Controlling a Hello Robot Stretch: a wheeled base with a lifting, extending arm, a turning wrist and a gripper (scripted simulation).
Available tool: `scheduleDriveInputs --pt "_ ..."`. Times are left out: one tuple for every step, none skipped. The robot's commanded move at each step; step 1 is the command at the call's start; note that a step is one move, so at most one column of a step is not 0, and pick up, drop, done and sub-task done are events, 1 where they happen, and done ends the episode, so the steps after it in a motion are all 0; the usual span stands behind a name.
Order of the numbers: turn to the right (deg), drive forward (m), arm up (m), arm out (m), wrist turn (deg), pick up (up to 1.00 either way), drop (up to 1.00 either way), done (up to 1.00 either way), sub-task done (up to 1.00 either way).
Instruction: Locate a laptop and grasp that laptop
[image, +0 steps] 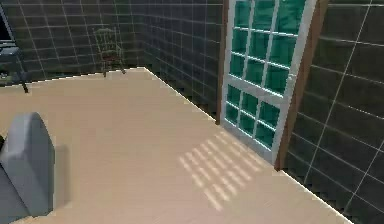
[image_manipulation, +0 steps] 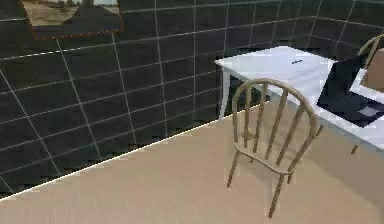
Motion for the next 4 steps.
scheduleDriveInputs --pt "45.0 0.0 0.0 0.0 0.0 0.0 0.0 0.0 0.0" --pt "45.0 0.0 0.0 0.0 0.0 0.0 0.0 0.0 0.0" --pt "45.0 0.0 0.0 0.0 0.0 0.0 0.0 0.0 0.0" --pt "15.0 0.0 0.0 0.0 0.0 0.0 0.0 0.0 0.0"
